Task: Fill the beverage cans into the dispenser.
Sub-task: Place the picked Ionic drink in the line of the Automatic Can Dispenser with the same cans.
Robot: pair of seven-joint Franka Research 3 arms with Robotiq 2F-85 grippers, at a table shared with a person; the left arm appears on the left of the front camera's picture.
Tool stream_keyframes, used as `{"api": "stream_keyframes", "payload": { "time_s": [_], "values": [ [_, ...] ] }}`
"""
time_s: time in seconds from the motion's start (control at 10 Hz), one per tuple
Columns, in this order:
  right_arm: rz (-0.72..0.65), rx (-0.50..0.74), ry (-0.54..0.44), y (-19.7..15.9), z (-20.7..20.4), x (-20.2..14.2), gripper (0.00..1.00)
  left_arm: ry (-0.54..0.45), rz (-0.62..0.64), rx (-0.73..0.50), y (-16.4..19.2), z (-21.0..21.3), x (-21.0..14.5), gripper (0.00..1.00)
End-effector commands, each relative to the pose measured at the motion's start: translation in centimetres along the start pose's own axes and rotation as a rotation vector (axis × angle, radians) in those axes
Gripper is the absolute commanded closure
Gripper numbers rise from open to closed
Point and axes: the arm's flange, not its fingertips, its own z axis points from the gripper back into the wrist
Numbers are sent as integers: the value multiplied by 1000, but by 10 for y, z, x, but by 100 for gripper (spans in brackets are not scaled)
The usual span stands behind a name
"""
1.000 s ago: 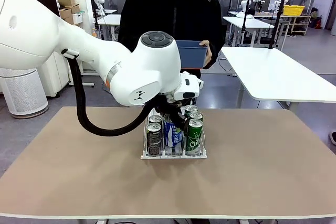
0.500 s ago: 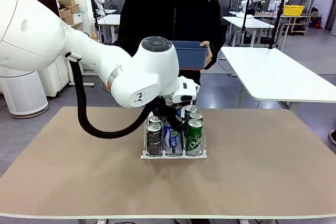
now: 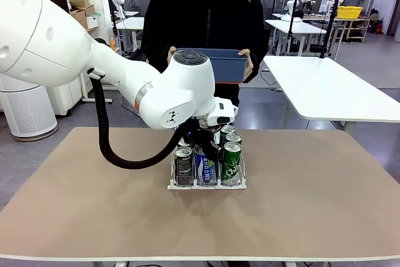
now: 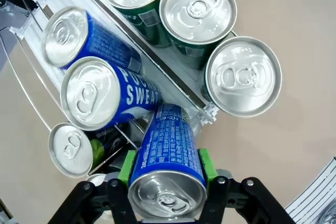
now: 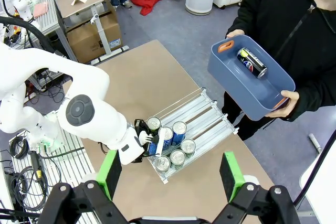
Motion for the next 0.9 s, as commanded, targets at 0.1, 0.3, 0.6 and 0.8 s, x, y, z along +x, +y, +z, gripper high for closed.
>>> {"api": "stream_keyframes", "payload": {
  "time_s": [0.1,0.3,0.6,0.8],
  "values": [
    [0,1,2,0,0,-2,0,46,-29,-57,10,4,10,43],
    [0,1,2,0,0,-2,0,13,-7,-19,1,-4,3,43],
    [0,1,2,0,0,-2,0,76,-40,-65,4,9,2,43],
    [0,1,2,0,0,-2,0,105,-47,-69,4,5,8,43]
  ]
}}
